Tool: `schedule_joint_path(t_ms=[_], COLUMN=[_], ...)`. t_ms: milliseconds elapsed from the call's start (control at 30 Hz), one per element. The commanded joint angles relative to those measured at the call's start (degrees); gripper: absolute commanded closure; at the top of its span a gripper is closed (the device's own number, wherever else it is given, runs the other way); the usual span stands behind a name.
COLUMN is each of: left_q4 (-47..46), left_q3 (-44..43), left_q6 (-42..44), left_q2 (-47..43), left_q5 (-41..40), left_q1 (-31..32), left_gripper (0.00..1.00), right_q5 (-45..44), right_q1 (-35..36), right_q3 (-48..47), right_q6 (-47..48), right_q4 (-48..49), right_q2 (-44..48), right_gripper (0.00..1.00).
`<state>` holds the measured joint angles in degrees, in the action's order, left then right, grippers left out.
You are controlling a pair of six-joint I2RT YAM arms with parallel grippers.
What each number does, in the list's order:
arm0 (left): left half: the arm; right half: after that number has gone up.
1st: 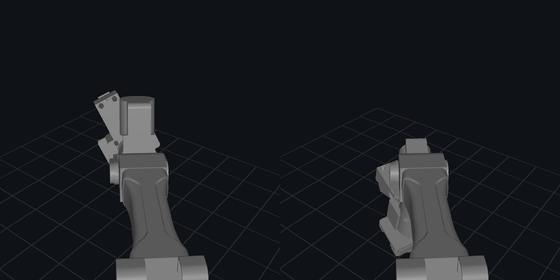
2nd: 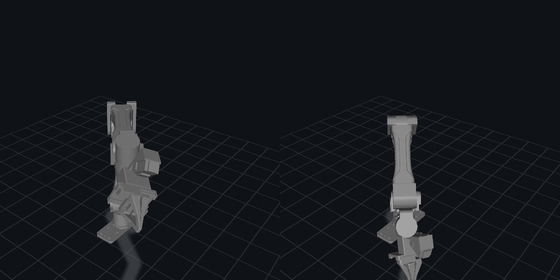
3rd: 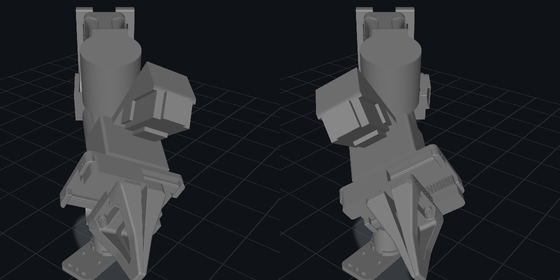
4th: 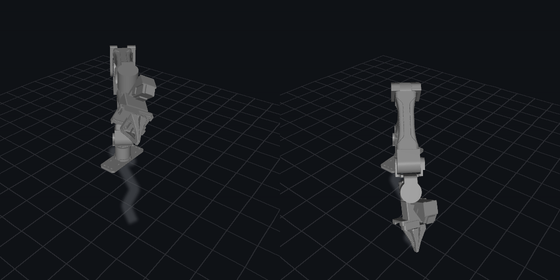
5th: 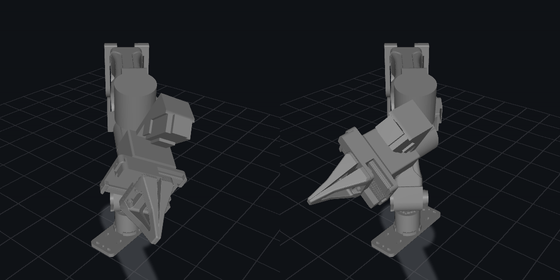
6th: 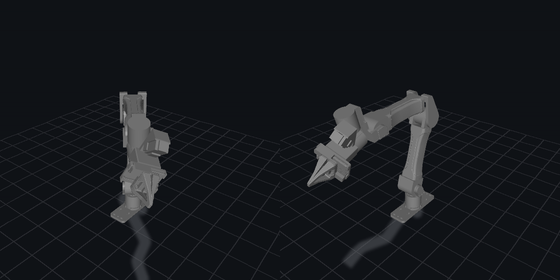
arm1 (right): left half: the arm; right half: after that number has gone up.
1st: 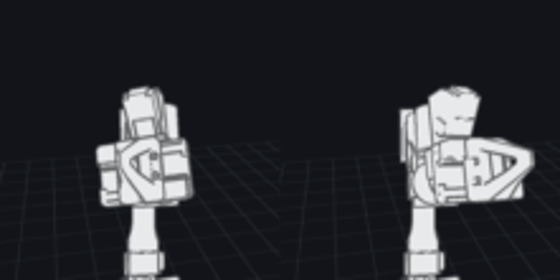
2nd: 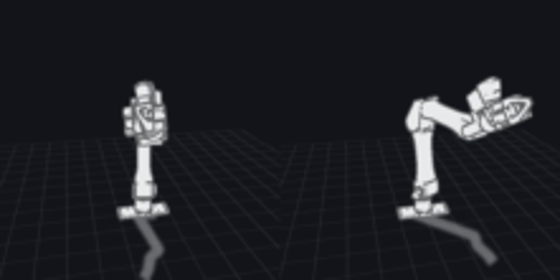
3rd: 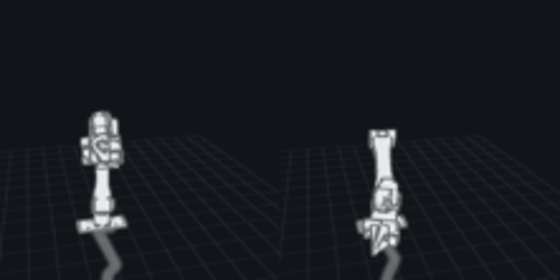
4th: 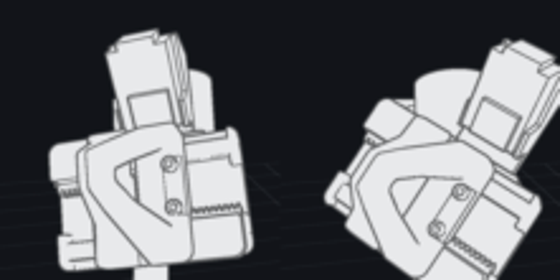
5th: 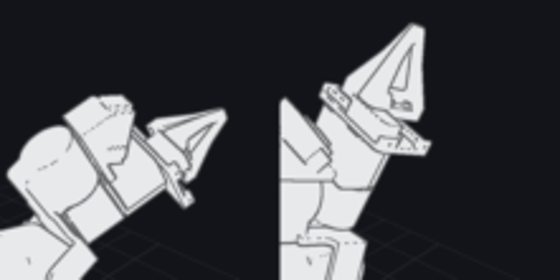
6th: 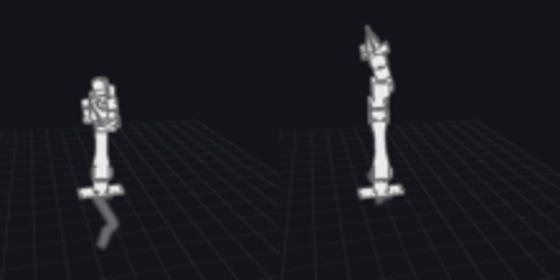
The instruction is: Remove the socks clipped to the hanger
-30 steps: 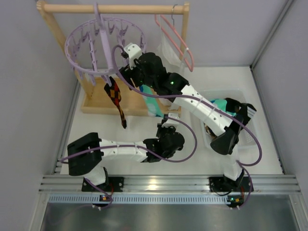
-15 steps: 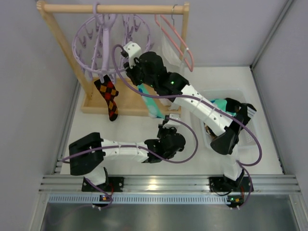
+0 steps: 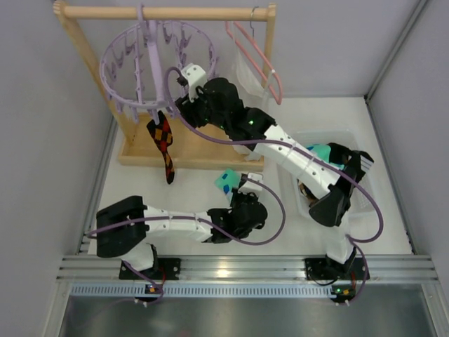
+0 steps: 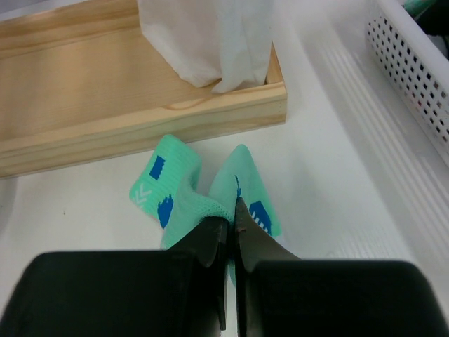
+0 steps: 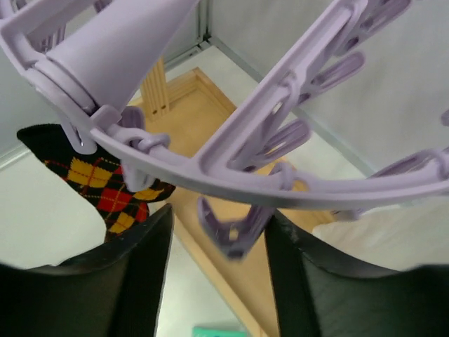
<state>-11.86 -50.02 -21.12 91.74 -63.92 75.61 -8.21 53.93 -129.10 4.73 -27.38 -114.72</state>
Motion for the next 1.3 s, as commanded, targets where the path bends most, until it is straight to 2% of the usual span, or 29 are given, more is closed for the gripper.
schedule_joint_path(t_ms=[0,100,333,467,567,667,733,933,1033,1267], left_q4=[-1.06,-1.06,-1.24,-1.33,-1.24,-1.24,-1.24,-1.24,-1.15,0.78], left_q3=[2.29,4.84,8.8,6.61,3.27,-1.03,-5.16,-18.34,-26.43,-43.65], left_q6=[-1.55,-1.11,-0.15,3.45,6.18,7.32,8.9,13.91,16.2,14.54], left_q2=[-7.53,-12.98,-22.47,-23.28,-21.88,-18.72,-15.29,-5.01,1.14,14.5], left_q5=[3.97,9.33,25.05,36.3,43.25,48.09,50.46,50.13,49.77,57.41], left_q1=[1.02,1.29,1.82,2.52,4.01,4.54,4.54,4.45,4.1,-1.87], left_gripper=[1.0,1.0,1.0,1.0,1.0,1.0,1.0,1.0,1.0,1.0], right_q5=[1.52,2.05,2.14,-1.89,-6.55,-11.73,-16.37,-25.01,-26.33,-27.04], right_q1=[-0.32,-0.32,-0.41,-0.41,-0.41,-0.49,-0.49,-0.49,-0.49,-0.49], right_q3=[4.27,12.01,26.16,37.56,45.65,51.55,50.79,52.37,52.37,52.37], right_q6=[-1.48,-2.01,-2.45,-2.71,-3.32,-4.38,-6.64,-7.9,-7.72,-7.1], right_q4=[2.59,4.96,4.62,2.68,1.19,-1.18,-5.39,-6.81,-6.81,-6.99], right_q2=[6.33,12.83,30.65,42.44,53.25,63.45,68.72,80.51,82.19,82.99], right_gripper=[0.39,0.28,0.16,0.06,0.03,0.01,0.01,0.01,0.0,0.01])
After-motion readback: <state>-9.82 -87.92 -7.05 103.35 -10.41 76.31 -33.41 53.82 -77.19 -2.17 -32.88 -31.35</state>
